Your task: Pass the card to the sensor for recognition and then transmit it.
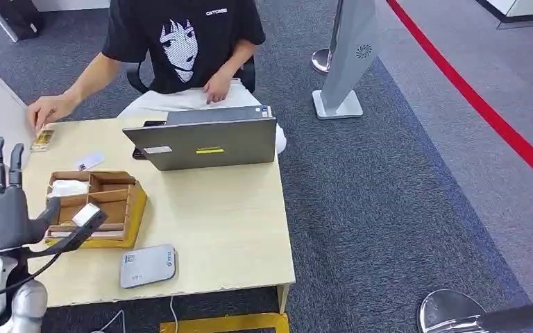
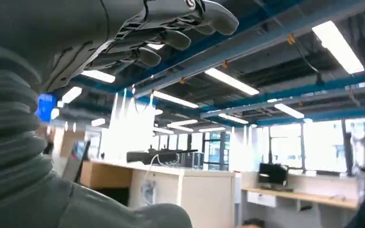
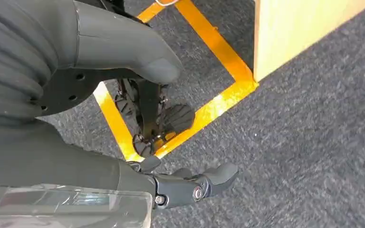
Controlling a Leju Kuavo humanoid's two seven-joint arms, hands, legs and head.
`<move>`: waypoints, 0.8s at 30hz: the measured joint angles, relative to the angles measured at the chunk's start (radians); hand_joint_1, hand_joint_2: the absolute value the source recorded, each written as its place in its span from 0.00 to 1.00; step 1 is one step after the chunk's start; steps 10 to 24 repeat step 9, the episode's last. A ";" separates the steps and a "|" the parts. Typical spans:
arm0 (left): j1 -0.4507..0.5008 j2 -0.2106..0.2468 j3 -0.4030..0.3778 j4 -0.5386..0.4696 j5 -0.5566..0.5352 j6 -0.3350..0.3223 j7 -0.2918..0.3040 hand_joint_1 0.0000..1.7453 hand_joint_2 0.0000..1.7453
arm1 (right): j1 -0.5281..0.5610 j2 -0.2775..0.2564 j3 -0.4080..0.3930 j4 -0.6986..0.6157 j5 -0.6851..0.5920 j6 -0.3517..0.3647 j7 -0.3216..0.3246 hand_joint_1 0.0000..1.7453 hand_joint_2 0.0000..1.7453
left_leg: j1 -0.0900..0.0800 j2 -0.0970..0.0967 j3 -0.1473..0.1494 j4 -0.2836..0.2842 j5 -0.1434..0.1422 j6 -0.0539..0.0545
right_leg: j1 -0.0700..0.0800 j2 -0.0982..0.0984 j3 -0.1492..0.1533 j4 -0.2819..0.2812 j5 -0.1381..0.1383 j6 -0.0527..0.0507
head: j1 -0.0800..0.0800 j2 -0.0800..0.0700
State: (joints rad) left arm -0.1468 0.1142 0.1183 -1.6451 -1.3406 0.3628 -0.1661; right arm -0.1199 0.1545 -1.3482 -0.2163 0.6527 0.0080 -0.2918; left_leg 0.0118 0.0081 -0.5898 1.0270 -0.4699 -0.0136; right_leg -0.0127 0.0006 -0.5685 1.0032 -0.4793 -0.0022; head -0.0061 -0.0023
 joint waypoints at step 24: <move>0.312 -0.263 0.322 -0.343 0.537 -0.059 -0.395 0.00 1.00 | 0.010 0.024 -0.048 0.000 -0.055 -0.070 0.041 0.00 1.00 | -0.001 -0.001 0.001 0.000 -0.005 0.002 | 0.000 -0.002 0.001 -0.001 -0.005 0.003 | 0.001 0.000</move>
